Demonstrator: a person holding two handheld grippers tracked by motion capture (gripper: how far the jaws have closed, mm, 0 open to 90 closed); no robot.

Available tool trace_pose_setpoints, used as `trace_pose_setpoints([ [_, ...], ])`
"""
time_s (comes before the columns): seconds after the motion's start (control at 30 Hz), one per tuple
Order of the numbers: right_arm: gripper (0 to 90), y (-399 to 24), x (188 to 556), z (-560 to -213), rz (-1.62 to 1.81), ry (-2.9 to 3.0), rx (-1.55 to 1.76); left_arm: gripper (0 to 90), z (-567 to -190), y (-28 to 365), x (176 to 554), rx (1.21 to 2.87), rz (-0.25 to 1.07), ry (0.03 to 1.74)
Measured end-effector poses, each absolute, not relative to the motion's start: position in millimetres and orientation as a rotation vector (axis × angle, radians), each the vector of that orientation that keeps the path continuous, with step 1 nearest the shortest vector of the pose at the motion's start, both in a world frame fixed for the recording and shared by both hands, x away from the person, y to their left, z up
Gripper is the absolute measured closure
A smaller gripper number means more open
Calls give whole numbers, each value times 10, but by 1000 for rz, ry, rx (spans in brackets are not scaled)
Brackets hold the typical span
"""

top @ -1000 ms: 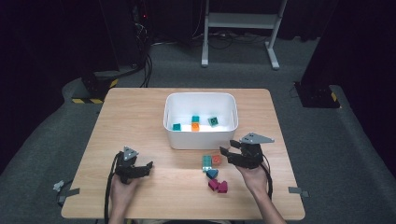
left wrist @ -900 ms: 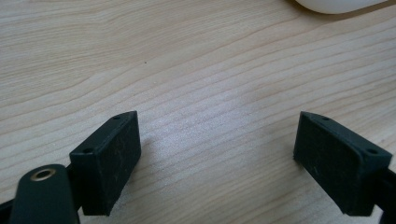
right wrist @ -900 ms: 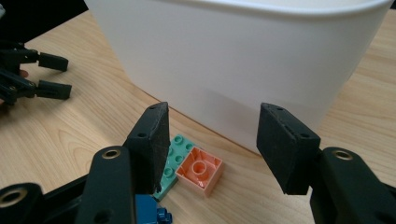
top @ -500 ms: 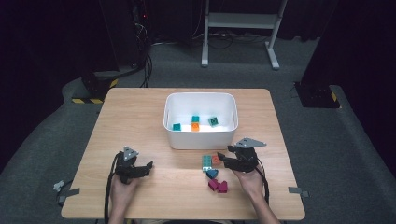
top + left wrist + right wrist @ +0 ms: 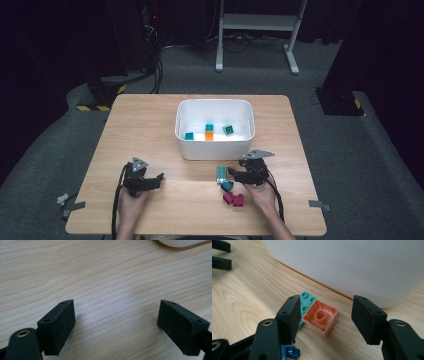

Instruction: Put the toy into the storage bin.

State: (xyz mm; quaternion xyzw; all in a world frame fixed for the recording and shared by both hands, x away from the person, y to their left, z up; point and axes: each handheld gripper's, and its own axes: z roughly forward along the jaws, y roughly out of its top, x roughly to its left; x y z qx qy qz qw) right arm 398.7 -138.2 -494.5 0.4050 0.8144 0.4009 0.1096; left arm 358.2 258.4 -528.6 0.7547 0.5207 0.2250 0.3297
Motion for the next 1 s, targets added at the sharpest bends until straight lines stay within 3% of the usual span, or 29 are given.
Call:
trace_pose_setpoints([
  [0.57,408,-1224,4075,-5105,1102,2433,1212,149,-5286,2584,3582,1975,588,1362],
  [1.0,561,-1294,4050,-5127,1071,2407,1220,149,-5286,2584,3582,1974,588,1362],
])
